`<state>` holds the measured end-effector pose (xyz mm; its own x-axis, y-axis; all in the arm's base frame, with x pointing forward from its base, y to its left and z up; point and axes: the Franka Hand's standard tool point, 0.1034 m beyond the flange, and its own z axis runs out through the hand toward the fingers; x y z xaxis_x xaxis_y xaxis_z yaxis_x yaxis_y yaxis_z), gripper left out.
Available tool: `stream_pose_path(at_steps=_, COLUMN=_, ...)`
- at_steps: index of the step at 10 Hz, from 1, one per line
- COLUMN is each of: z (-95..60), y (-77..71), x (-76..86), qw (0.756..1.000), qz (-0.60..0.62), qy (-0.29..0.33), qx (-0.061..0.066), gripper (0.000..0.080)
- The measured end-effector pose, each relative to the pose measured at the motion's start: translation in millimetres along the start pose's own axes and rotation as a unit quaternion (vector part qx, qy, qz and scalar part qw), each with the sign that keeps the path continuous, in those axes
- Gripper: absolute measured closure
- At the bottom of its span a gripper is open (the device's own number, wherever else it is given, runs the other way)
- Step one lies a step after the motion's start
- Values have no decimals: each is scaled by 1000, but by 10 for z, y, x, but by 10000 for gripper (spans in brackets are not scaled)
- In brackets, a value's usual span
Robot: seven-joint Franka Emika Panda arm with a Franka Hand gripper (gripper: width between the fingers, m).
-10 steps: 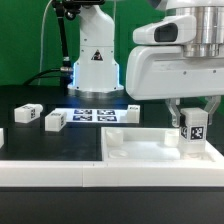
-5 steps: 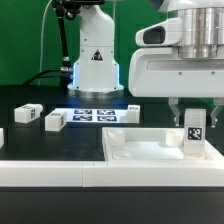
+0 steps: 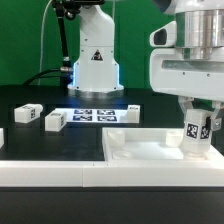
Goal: Assemble one leg
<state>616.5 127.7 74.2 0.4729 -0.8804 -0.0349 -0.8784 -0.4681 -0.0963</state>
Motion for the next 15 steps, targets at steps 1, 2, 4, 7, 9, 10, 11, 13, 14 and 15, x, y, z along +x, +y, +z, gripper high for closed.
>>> stream_pose_path(at_steps=1, z=2, y=-5, x=-19, qw=999, qz=42, qy=-3, qx=1, gripper=509)
stream_pose_path(at_steps=2, z=1, y=-2, x=-10, qw=1000, qz=1, qy=-3, qx=1, gripper=509)
stream_pose_path(at_steps=4, z=-4, y=15, x=43, qw=998, qz=-69, qy=-3, qx=0, gripper=294)
stream_pose_path(at_steps=7, z=13, y=52, x=99, qw=972, qz=-237, qy=-3, qx=-5, gripper=156)
stream_pose_path(at_steps=9, z=21, y=78, x=104, qw=938, qz=-346, qy=-11, qx=-14, gripper=150)
stream_pose_path(at_steps=10, z=14, y=64, x=105, qw=912, qz=-409, qy=-12, qx=-27, gripper=150)
stream_pose_path(at_steps=11, z=-3, y=44, x=95, qw=893, qz=-448, qy=-13, qx=-43, gripper=150)
stream_pose_path(at_steps=13, z=-29, y=5, x=98, qw=860, qz=-507, qy=-14, qx=-56, gripper=150)
stream_pose_path(at_steps=14, z=-44, y=-10, x=116, qw=846, qz=-530, qy=-13, qx=-53, gripper=150)
stream_pose_path(at_steps=15, z=-38, y=-4, x=121, qw=838, qz=-543, qy=-14, qx=-53, gripper=150)
